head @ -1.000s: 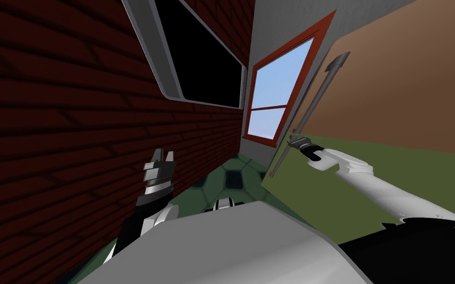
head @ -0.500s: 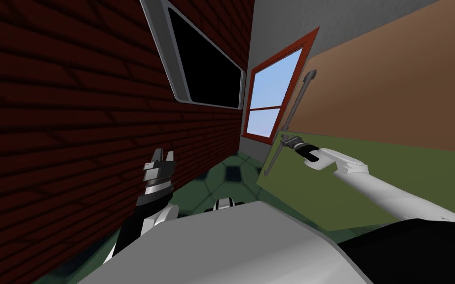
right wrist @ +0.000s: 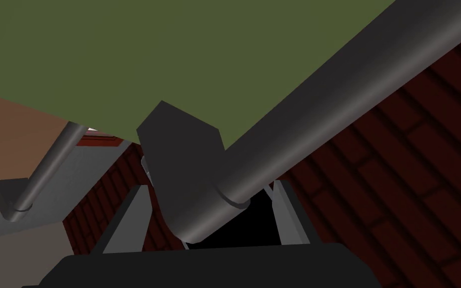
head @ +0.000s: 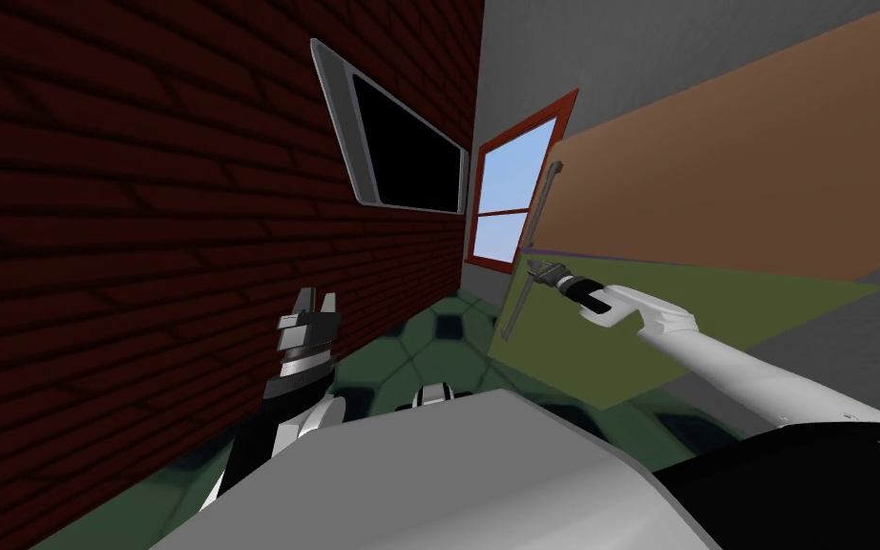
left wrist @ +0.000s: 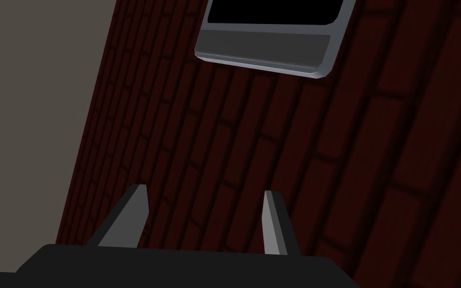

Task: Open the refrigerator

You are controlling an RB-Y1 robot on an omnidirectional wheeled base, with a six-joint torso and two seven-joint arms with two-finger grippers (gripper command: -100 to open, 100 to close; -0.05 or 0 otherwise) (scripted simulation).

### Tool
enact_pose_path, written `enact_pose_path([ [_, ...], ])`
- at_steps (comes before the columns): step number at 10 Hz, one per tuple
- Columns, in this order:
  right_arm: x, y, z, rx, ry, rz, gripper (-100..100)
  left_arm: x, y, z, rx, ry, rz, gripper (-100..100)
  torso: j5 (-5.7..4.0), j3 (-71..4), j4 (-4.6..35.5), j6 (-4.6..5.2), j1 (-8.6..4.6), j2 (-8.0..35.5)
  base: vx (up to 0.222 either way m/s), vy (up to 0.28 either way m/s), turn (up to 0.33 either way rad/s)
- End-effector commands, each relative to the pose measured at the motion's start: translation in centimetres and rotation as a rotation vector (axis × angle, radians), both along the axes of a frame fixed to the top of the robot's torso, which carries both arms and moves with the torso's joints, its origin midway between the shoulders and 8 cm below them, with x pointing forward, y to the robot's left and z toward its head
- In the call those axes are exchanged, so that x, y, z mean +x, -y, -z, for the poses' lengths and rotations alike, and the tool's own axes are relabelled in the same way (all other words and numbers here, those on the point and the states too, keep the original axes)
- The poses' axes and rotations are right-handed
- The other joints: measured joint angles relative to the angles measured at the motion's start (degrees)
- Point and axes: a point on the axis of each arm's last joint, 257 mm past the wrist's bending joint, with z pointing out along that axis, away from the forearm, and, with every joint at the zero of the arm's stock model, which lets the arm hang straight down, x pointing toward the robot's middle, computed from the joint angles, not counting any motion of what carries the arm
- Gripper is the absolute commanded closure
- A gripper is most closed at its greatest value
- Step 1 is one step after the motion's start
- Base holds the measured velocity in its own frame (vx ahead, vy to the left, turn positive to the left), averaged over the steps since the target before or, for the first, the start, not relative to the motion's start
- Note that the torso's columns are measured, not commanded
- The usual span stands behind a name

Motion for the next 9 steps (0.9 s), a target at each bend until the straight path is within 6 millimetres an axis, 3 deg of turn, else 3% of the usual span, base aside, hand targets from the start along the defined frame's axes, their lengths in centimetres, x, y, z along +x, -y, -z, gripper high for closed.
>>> enact_pose_path([
  [1, 0.0, -1.0, 0.2, 0.002, -0.004, -0.025, 100, 0.0, 0.0, 0.0, 0.0, 0.0, 0.0, 0, 0.07, -0.2, 0.0, 0.0, 0.03, -0.3, -0.076, 0.007, 0.003],
  [2, 0.3, -4.4, 0.4, 0.001, -0.01, -0.111, 100, 0.0, 0.0, 0.0, 0.0, 0.0, 0.0, 0, 0.14, -0.3, 0.0, 0.08, 0.01, -0.5, -0.204, -0.088, -0.061],
  [3, 0.3, -4.4, 0.4, 0.001, -0.01, -0.111, 100, 0.0, 0.0, 0.0, 0.0, 0.0, 0.0, 0, 0.03, 0.0, 0.0, -0.12, -0.08, 0.1, -0.242, -0.104, 0.023],
  [6, 0.3, -9.1, 0.5, 0.001, -0.014, -0.233, 100, 0.0, 0.0, 0.0, 0.0, 0.0, 0.0, 0, -0.05, 0.1, -0.1, 0.04, 0.03, 0.1, -0.234, -0.083, -0.004],
  [7, 0.3, -9.1, 0.5, 0.001, -0.014, -0.233, 100, 0.0, 0.0, 0.0, 0.0, 0.0, 0.0, 0, -0.05, 0.0, 0.0, 0.15, -0.18, 0.1, -0.166, -0.081, 0.016],
  [9, 0.1, -12.3, 0.6, 0.003, -0.017, -0.314, 100, 0.0, 0.0, 0.0, 0.0, 0.0, 0.0, 0, 0.0, -0.1, 0.0, 0.15, -0.08, -0.1, -0.17, -0.072, -0.029],
])
